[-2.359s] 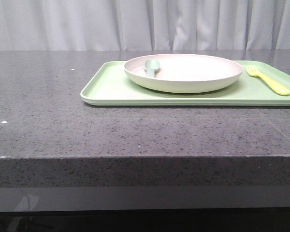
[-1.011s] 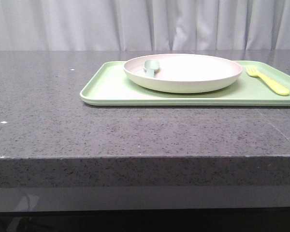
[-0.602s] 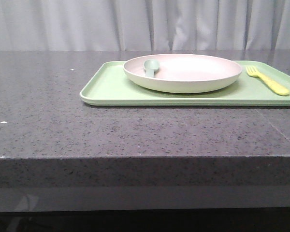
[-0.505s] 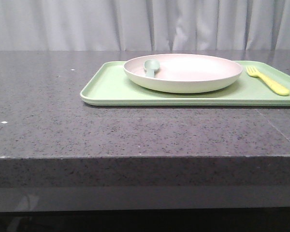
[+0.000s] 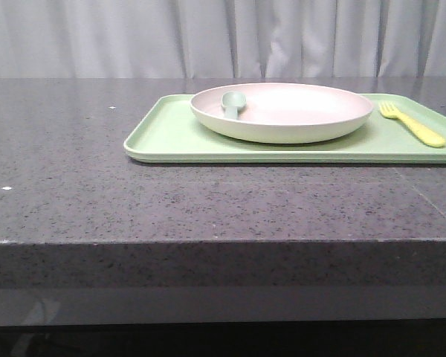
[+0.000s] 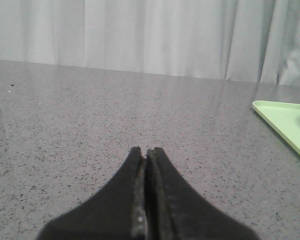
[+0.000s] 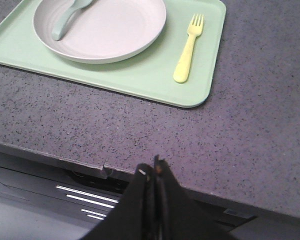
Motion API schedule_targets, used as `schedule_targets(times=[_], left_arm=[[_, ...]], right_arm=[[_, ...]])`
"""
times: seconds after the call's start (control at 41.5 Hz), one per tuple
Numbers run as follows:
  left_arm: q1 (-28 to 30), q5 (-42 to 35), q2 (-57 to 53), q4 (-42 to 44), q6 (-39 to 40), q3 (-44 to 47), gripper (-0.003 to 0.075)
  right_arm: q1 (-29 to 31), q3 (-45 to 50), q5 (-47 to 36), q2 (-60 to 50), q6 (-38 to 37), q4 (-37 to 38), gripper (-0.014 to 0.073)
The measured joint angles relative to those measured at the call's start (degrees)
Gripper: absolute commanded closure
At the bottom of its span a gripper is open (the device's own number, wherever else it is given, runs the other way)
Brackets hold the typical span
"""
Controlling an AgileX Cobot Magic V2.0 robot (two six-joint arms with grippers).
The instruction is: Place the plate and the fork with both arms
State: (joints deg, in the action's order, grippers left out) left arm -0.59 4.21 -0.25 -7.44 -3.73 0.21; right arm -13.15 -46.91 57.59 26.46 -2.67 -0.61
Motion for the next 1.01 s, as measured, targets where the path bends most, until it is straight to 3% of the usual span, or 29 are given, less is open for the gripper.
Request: schedule_targets(times=[0.409, 0.53, 0.674, 0.867, 1.011], left_arm=[[0.0, 0.0, 0.0, 0.0, 0.0, 0.0, 0.0741], [0.0, 0.0, 0.0, 0.0, 0.0, 0.0, 0.0741], [0.0, 0.0, 0.0, 0.0, 0.0, 0.0, 0.0741], [0.0, 0.0, 0.0, 0.0, 0.0, 0.0, 0.0741], [0.0, 0.0, 0.0, 0.0, 0.0, 0.0, 0.0741]], right_arm=[[0.93, 1.24, -1.74, -1.99, 0.0, 0.0, 0.0682], [4.52, 7.61, -9.9, -6.38, 0.0, 0.0, 0.0682], [9.36, 21.55, -23.79, -13.71, 0.0, 0.0, 0.0682], [11.42, 37.8, -37.87, -23.07, 0.0, 0.0, 0.0682], [11.55, 44.7, -45.62, -26.78, 0.0, 0.0, 0.0682]])
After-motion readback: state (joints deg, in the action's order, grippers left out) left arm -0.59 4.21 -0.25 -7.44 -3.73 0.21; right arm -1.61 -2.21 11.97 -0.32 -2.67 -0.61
